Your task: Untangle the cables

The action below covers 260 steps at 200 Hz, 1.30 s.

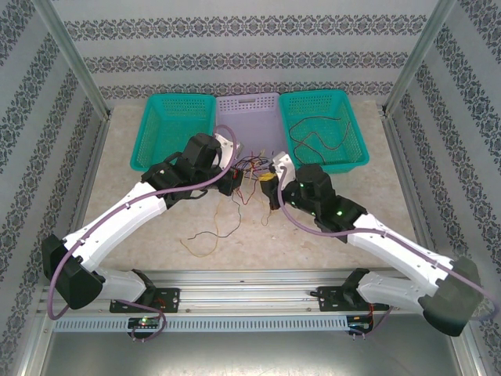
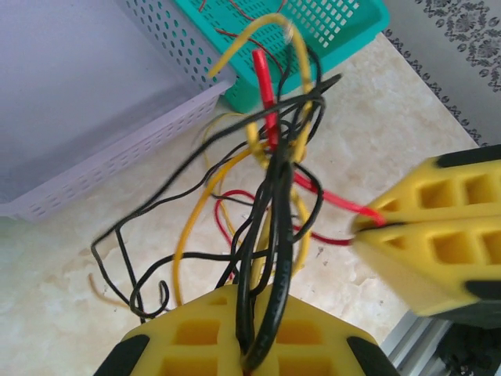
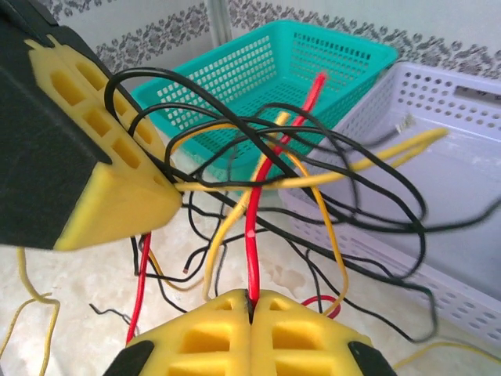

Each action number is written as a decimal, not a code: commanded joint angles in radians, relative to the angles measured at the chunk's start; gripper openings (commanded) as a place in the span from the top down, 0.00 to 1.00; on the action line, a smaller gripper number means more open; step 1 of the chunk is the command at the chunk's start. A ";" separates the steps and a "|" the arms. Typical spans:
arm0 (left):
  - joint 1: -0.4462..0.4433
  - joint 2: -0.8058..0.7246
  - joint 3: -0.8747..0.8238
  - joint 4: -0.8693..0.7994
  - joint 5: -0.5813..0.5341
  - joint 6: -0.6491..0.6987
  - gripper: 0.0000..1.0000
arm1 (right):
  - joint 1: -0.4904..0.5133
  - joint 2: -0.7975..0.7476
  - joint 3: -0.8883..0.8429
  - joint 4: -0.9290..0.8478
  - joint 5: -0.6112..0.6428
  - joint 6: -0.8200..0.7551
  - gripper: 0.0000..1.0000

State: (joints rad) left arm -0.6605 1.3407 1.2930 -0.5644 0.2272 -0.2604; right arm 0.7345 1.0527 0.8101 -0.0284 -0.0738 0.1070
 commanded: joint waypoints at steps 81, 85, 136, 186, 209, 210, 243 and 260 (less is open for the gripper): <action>0.010 0.037 0.055 -0.078 -0.134 0.021 1.00 | -0.329 -0.363 -0.013 -0.227 -0.044 0.218 1.00; 0.010 0.037 0.056 -0.078 -0.134 0.021 1.00 | -0.337 -0.371 -0.005 -0.243 -0.026 0.220 1.00; 0.011 0.043 0.065 -0.098 -0.155 0.027 1.00 | -0.421 -0.472 0.080 -0.410 0.319 0.235 1.00; 0.012 0.038 0.065 -0.099 -0.151 0.027 1.00 | -0.448 -0.505 0.129 -0.457 0.465 0.258 1.00; 0.012 0.039 0.067 -0.105 -0.160 0.026 1.00 | -0.448 -0.492 0.175 -0.497 0.581 0.239 1.00; 0.012 0.039 0.068 -0.105 -0.161 0.026 1.00 | -0.448 -0.491 0.178 -0.499 0.587 0.237 1.00; 0.012 -0.022 0.039 -0.070 -0.190 0.020 1.00 | -0.446 -0.416 0.216 -0.556 0.675 0.154 1.00; 0.013 -0.093 -0.006 -0.005 -0.154 0.020 1.00 | -0.445 -0.377 0.202 -0.570 0.694 0.145 1.00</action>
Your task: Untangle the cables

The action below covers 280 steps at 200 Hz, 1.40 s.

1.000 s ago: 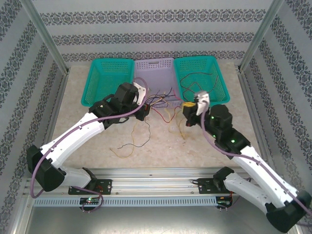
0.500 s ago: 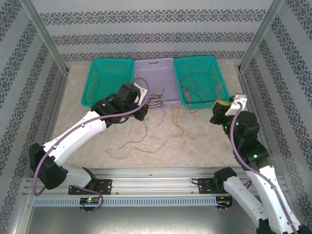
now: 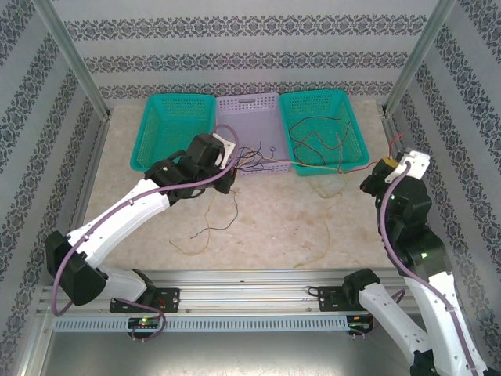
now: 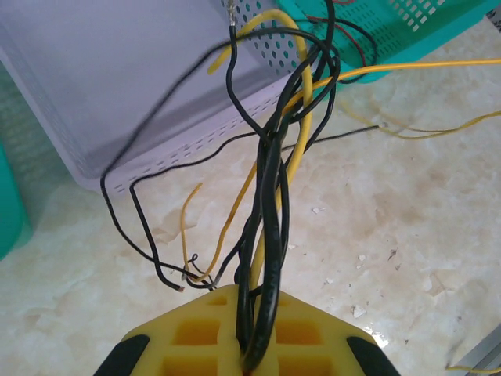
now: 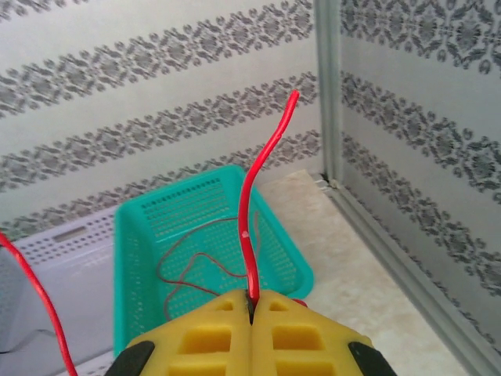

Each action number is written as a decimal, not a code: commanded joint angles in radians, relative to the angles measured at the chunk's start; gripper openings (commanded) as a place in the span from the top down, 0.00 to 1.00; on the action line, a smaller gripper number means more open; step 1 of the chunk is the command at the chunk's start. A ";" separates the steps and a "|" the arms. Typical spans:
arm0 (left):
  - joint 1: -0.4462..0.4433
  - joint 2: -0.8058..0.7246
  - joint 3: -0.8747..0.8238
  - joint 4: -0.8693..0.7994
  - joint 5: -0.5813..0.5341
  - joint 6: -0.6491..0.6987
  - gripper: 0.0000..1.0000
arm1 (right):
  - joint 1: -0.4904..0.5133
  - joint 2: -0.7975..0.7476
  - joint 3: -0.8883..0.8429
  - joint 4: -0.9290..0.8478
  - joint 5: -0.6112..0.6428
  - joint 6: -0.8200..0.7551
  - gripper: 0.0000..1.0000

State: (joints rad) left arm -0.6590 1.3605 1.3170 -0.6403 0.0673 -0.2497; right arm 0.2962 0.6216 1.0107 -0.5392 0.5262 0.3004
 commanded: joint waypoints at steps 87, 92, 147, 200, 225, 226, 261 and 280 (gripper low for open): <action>0.019 -0.427 -0.218 0.309 0.081 0.027 1.00 | -0.009 0.270 -0.113 0.040 0.114 -0.042 1.00; 0.021 -0.439 -0.224 0.319 0.090 0.027 1.00 | -0.012 0.288 -0.113 0.044 0.116 -0.038 1.00; 0.031 -0.507 -0.255 0.352 0.058 0.022 1.00 | -0.032 0.458 -0.083 0.044 0.159 -0.043 1.00; 0.063 -0.628 -0.300 0.366 -0.243 0.016 1.00 | -0.072 0.592 -0.056 0.013 0.197 -0.001 1.00; 0.073 -0.671 -0.316 0.370 -0.355 0.014 1.00 | -0.090 0.632 -0.045 -0.002 0.206 0.021 1.00; 0.073 -0.672 -0.317 0.370 -0.361 0.013 1.00 | -0.090 0.633 -0.046 -0.002 0.207 0.020 1.00; 0.080 -0.692 -0.323 0.372 -0.404 0.043 1.00 | -0.136 0.633 -0.038 -0.007 0.165 0.049 1.00; 0.081 -0.654 -0.313 0.364 -0.321 0.023 1.00 | -0.110 0.603 -0.025 0.013 0.146 0.033 1.00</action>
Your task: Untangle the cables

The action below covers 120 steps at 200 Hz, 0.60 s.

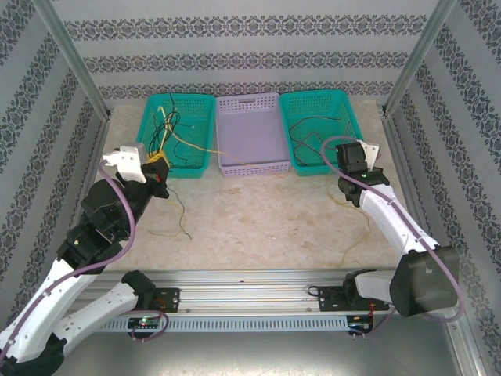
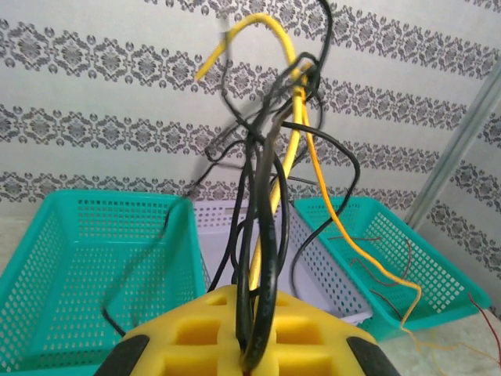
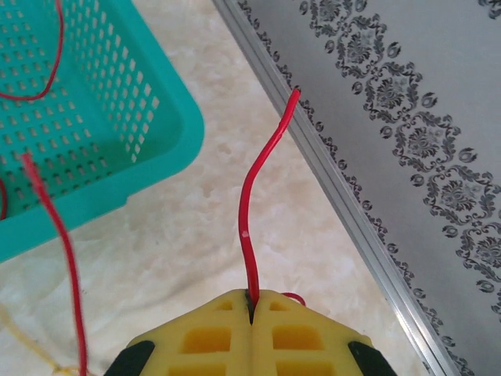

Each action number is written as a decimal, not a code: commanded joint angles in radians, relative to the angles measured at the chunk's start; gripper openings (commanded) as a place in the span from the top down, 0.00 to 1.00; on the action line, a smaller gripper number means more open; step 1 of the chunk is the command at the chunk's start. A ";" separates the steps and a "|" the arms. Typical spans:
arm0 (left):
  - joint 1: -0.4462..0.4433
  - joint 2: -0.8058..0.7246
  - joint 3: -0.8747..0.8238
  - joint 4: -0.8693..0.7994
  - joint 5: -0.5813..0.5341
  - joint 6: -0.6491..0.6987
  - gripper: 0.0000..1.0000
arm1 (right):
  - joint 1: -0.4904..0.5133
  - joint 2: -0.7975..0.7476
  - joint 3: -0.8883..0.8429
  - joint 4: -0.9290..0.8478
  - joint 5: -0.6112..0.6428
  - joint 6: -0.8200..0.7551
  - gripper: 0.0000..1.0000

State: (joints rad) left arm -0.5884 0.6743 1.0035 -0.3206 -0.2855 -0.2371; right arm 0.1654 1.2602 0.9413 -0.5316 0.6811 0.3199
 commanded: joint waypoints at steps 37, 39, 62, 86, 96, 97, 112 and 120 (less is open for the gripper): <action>0.012 0.023 -0.002 0.042 -0.015 0.002 1.00 | 0.095 -0.065 0.107 0.023 0.143 -0.040 1.00; 0.011 0.019 -0.004 0.043 -0.025 0.004 1.00 | 0.096 -0.068 0.110 0.024 0.151 -0.041 1.00; 0.013 -0.008 -0.007 0.038 -0.119 0.020 1.00 | 0.101 -0.129 0.103 0.098 0.183 -0.066 1.00; 0.013 0.014 -0.005 0.036 -0.078 0.015 1.00 | 0.122 -0.173 0.133 0.165 0.196 -0.093 1.00; 0.014 0.038 -0.003 0.034 -0.030 0.005 1.00 | 0.141 -0.179 0.155 0.206 0.190 -0.126 1.00; 0.015 0.041 -0.003 0.034 -0.024 0.003 1.00 | 0.144 -0.180 0.159 0.208 0.191 -0.132 1.00; 0.015 0.088 0.010 0.028 0.057 -0.015 1.00 | 0.179 -0.166 0.199 0.275 0.196 -0.198 1.00; 0.014 0.108 0.016 0.025 0.099 -0.020 1.00 | 0.190 -0.149 0.222 0.302 0.190 -0.230 1.00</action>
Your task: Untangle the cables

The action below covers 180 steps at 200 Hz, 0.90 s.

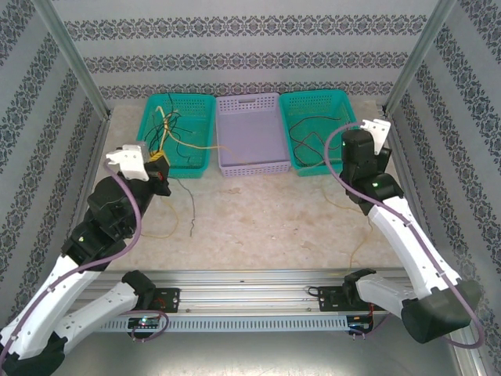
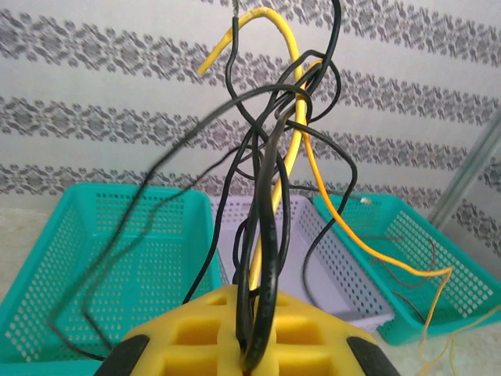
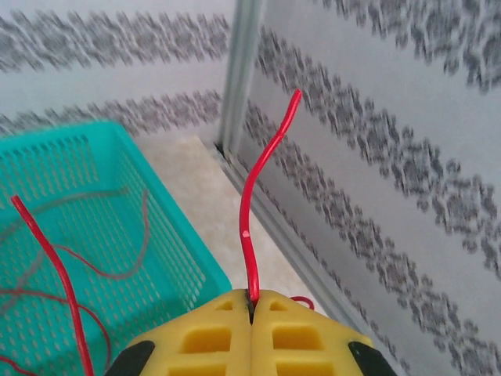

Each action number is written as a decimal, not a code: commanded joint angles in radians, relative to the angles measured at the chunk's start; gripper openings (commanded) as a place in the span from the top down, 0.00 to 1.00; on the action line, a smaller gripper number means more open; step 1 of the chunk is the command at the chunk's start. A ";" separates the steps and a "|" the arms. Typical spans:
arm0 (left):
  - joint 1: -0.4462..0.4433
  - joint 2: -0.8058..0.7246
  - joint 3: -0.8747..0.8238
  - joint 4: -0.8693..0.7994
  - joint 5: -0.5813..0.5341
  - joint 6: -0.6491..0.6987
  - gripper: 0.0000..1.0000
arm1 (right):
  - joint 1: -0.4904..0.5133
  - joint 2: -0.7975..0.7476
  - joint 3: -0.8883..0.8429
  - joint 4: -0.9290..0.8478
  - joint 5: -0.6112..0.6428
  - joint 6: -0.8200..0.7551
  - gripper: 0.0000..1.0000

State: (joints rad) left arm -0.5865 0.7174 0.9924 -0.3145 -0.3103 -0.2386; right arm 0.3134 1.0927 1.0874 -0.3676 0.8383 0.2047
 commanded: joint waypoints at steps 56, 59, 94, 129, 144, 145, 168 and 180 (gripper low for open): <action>0.011 0.105 0.030 0.025 0.228 -0.034 1.00 | 0.002 0.222 0.332 0.042 -0.105 -0.143 1.00; 0.011 0.108 0.031 0.025 0.233 -0.036 1.00 | -0.001 0.231 0.347 0.038 -0.113 -0.145 1.00; 0.011 0.138 0.033 0.037 0.320 -0.048 1.00 | -0.024 0.344 0.526 -0.017 -0.223 -0.166 1.00; 0.011 0.163 0.045 0.030 0.366 -0.048 1.00 | -0.062 0.529 0.687 -0.214 -0.359 -0.072 1.00; 0.010 0.172 0.045 0.028 0.367 -0.050 1.00 | -0.075 0.593 0.691 -0.256 -0.396 -0.022 1.00; 0.010 0.172 0.046 0.028 0.367 -0.049 1.00 | -0.075 0.593 0.690 -0.257 -0.397 -0.019 1.00; 0.007 0.188 0.047 0.026 0.380 -0.052 1.00 | -0.101 0.660 0.665 -0.262 -0.455 0.044 1.00; 0.007 0.198 0.051 0.023 0.389 -0.053 1.00 | -0.120 0.688 0.654 -0.257 -0.495 0.076 1.00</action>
State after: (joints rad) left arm -0.5869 0.9047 1.0042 -0.3138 0.0456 -0.2707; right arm 0.2241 1.7348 1.7638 -0.5579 0.4461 0.1829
